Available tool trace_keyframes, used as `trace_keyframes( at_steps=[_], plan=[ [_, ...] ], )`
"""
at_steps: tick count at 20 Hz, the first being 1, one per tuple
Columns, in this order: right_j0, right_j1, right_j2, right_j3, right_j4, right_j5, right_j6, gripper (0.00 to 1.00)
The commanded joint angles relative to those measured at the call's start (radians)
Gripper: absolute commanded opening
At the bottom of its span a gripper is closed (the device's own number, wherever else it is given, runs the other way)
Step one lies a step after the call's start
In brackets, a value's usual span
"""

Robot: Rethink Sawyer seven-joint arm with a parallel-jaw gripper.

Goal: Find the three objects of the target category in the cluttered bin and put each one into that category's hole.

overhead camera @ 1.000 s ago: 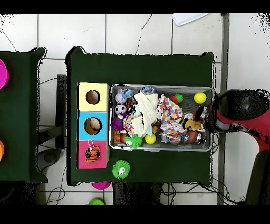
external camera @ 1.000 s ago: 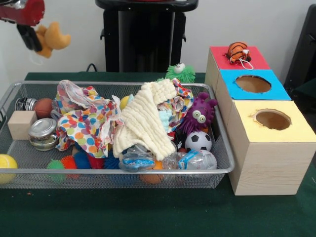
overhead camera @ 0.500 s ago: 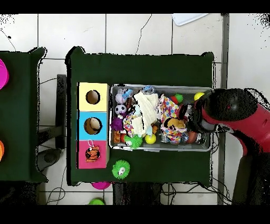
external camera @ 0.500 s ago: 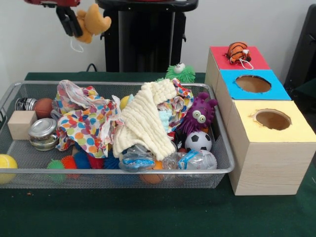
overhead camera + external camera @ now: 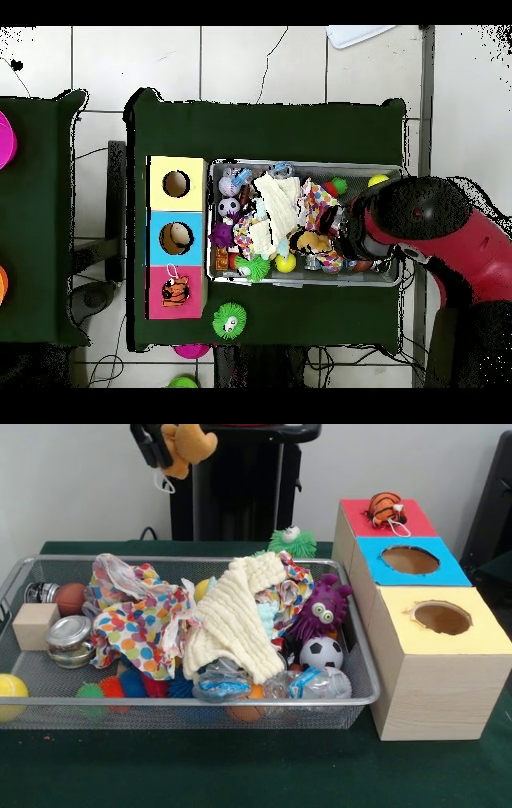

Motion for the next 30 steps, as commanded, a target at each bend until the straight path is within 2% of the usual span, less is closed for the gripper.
trace_keyframes(
  at_steps=[1, 7, 14, 25, 30],
  plan=[
    [0.032, -0.019, 0.049, 0.199, 0.063, -0.047, 0.122, 0.00],
    [0.047, -0.032, 0.039, 0.254, 0.097, -0.098, 0.129, 0.00],
    [0.067, -0.060, 0.030, 0.357, 0.129, -0.193, 0.121, 0.00],
    [0.110, -0.082, 0.057, 0.521, 0.200, -0.385, 0.133, 0.00],
    [0.138, -0.077, 0.076, 0.561, 0.240, -0.442, 0.155, 0.00]
  ],
)
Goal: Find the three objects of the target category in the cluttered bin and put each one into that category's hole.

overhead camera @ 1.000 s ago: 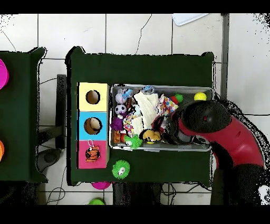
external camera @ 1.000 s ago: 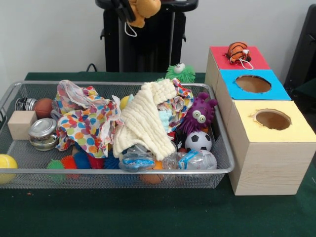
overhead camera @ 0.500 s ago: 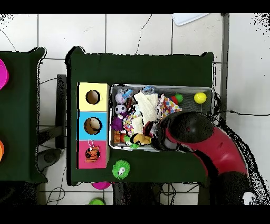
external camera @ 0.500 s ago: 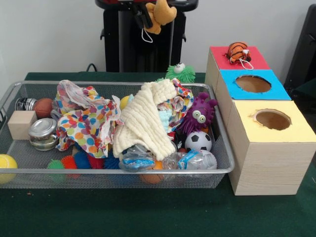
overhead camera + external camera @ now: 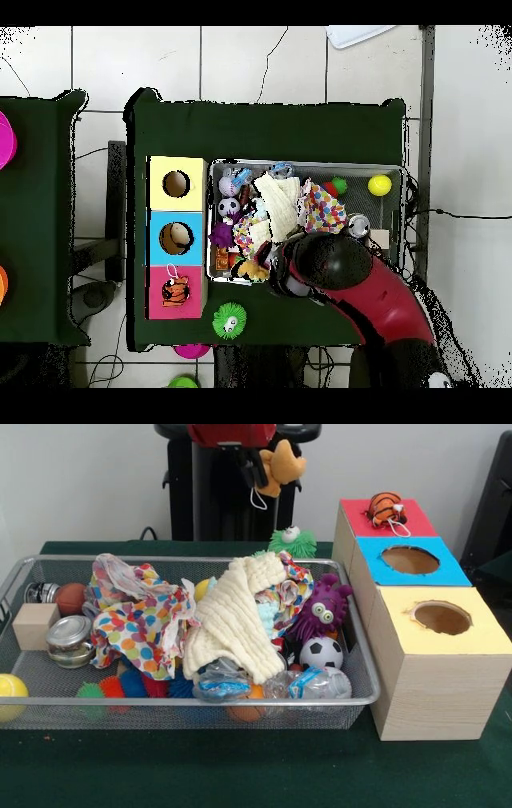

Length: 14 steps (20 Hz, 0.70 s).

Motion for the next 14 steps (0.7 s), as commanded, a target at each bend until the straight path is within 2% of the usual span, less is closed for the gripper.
trace_keyframes(
  at_steps=[1, 10, 14],
  plan=[
    [0.042, -0.006, 0.079, 0.157, 0.091, -0.095, 0.162, 0.00],
    [0.106, -0.047, 0.107, 0.237, 0.224, -0.111, 0.159, 0.00],
    [0.112, -0.034, 0.123, 0.267, 0.272, -0.170, 0.120, 0.00]
  ],
)
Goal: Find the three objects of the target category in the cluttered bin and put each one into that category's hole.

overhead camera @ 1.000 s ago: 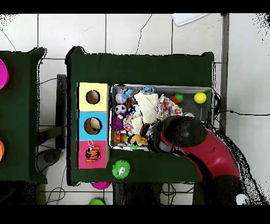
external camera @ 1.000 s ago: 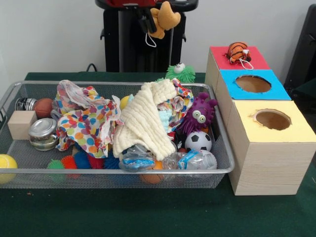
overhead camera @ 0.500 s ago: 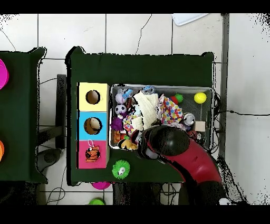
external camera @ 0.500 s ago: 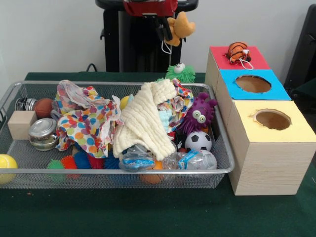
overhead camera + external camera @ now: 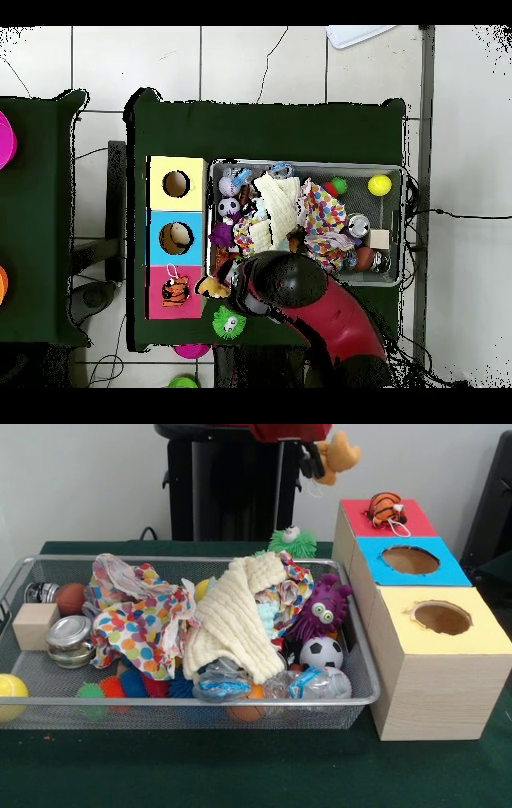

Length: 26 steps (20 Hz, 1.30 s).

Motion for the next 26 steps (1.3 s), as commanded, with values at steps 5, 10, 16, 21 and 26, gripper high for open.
trace_keyframes(
  at_steps=[5, 10, 16, 21, 26],
  plan=[
    [0.011, 0.034, 0.164, 0.147, 0.175, -0.230, 0.068, 0.00],
    [-0.027, 0.075, 0.215, 0.156, 0.192, -0.318, 0.055, 0.00],
    [-0.088, 0.094, 0.302, 0.205, 0.200, -0.425, 0.067, 0.00],
    [-0.068, 0.071, 0.308, 0.209, 0.185, -0.401, 0.147, 0.00],
    [-0.030, 0.013, 0.311, 0.239, 0.200, -0.372, 0.194, 0.00]
  ],
)
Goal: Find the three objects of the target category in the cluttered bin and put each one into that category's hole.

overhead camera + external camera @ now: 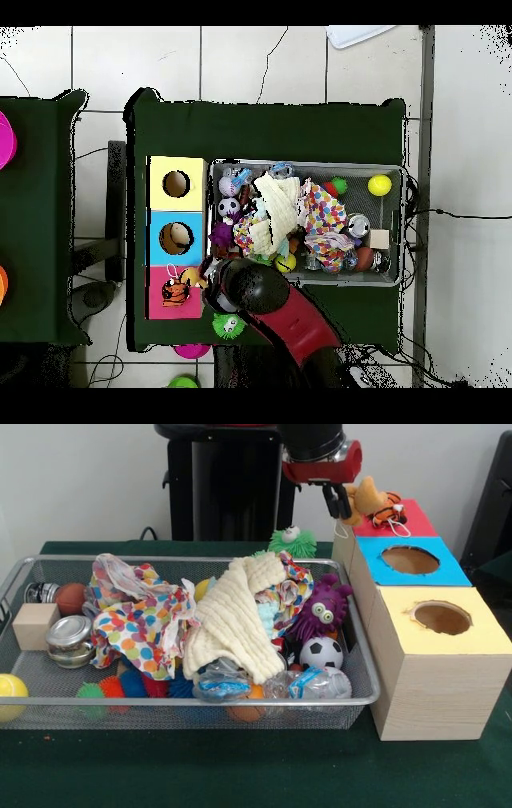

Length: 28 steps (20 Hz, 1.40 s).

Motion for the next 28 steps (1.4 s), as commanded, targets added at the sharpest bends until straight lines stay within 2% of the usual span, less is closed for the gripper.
trace_keyframes(
  at_steps=[1, 10, 15, 24, 28],
  plan=[
    [0.032, -0.047, 0.097, 0.067, 0.068, 0.014, 0.202, 0.00],
    [0.067, -0.045, 0.090, 0.065, 0.096, 0.005, 0.233, 0.00],
    [0.078, -0.071, 0.123, 0.112, 0.144, -0.032, 0.226, 0.00],
    [0.073, -0.046, 0.120, 0.099, 0.149, -0.041, 0.197, 0.00],
    [0.067, -0.055, 0.130, 0.119, 0.161, -0.047, 0.187, 0.00]
  ],
)
